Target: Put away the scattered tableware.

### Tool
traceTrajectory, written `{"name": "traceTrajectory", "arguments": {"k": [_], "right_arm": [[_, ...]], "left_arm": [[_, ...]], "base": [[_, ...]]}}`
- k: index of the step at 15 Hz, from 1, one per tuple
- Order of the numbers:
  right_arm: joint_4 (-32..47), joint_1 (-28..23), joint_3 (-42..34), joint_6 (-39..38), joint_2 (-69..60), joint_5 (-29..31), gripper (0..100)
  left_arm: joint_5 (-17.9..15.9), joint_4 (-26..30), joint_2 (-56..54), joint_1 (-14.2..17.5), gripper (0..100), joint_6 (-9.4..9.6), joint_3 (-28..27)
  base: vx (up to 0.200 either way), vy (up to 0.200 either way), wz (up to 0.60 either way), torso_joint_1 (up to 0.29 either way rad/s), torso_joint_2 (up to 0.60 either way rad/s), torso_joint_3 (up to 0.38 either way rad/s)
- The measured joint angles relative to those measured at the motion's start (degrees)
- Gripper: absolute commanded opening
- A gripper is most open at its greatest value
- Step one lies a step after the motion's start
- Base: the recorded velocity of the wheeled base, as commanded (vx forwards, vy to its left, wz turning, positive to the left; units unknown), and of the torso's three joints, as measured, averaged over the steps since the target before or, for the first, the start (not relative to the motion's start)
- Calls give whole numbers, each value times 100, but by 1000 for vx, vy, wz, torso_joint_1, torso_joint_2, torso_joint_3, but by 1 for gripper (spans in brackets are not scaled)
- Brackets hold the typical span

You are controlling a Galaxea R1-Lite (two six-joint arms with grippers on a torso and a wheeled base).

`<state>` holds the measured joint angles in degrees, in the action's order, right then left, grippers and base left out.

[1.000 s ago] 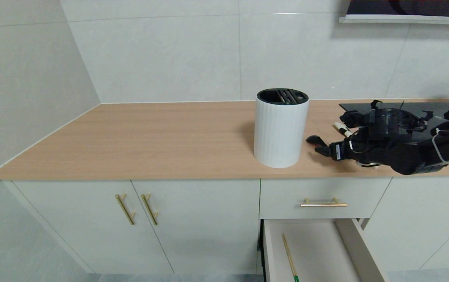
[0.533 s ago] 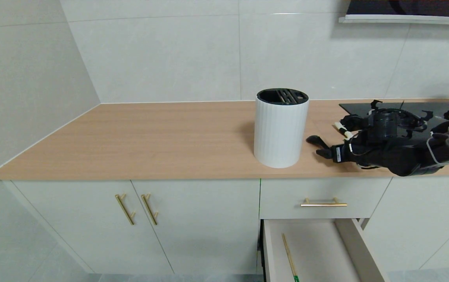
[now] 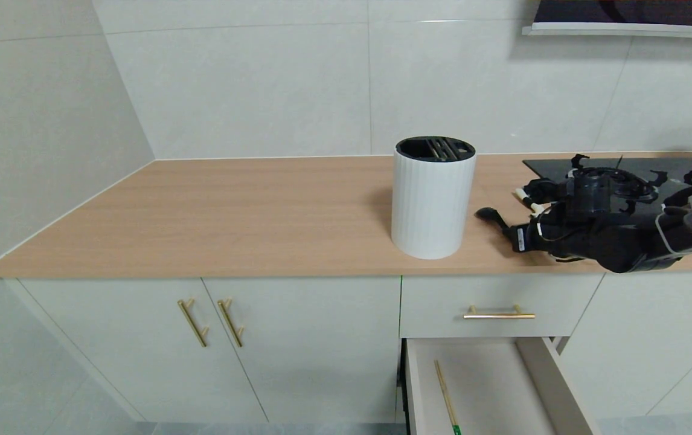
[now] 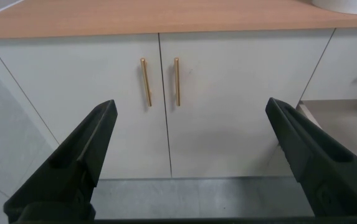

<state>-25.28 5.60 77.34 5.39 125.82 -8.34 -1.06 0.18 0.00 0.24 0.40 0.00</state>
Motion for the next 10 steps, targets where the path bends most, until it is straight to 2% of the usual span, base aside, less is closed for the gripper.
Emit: {"name": "traceTrajectory", "arguments": {"k": [6, 10], "right_arm": [[84, 2, -5, -27, -104, 38, 0], [591, 68, -221, -444, -666, 62, 0]], "left_arm": [[0, 0, 0, -2, 100, 2, 0], [2, -2, 0, 0, 100, 2, 0]], "base": [[0, 0, 0, 0, 0, 0], [0, 0, 0, 0, 0, 0]]}}
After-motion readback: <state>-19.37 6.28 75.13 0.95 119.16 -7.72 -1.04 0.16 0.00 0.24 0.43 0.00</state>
